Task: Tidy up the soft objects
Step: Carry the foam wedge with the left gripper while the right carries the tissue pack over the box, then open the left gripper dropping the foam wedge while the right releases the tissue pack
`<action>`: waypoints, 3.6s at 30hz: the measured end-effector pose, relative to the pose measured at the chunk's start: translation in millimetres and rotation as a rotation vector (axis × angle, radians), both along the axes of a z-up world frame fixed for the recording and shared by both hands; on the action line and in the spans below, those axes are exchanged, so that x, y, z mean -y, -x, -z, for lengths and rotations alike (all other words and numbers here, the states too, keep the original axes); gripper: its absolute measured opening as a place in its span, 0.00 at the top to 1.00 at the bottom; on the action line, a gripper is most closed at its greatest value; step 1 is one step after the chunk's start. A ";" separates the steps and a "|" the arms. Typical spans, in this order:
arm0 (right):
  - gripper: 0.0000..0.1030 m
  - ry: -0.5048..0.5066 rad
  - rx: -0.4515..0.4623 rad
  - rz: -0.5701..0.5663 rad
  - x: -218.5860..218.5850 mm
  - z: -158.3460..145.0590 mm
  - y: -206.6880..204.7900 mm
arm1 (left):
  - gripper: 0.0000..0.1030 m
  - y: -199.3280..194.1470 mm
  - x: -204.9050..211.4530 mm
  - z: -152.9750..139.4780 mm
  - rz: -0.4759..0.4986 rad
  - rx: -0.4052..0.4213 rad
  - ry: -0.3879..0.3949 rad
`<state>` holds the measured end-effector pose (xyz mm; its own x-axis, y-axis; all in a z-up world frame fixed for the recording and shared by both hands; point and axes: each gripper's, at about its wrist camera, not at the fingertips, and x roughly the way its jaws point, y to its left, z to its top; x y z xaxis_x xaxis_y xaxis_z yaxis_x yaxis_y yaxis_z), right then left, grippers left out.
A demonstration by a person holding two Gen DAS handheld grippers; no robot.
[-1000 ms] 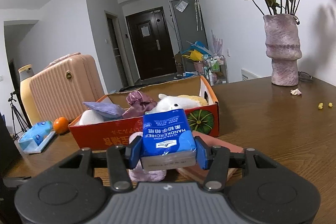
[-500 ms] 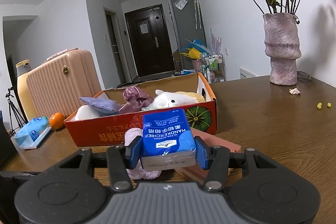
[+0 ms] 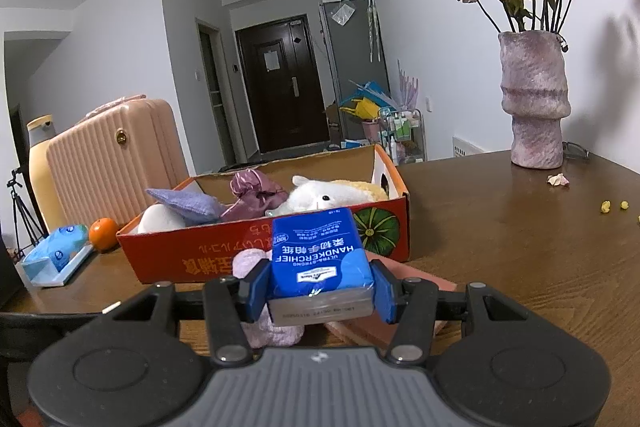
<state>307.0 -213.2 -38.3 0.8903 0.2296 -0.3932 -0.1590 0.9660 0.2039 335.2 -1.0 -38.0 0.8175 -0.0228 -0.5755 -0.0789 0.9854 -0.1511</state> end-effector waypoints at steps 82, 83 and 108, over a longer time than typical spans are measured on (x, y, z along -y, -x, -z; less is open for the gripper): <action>0.50 0.019 0.167 0.079 -56.4 -2.4 -160.4 | 0.76 -170.7 0.3 -33.4 -0.143 0.299 -0.126; 0.50 0.021 0.166 0.081 -56.4 -2.1 -160.6 | 0.76 -171.5 -0.5 -33.3 -0.143 0.298 -0.126; 0.08 0.019 0.160 0.091 -52.6 0.5 -159.5 | 0.01 -160.3 -3.4 -34.8 -0.253 0.349 -0.158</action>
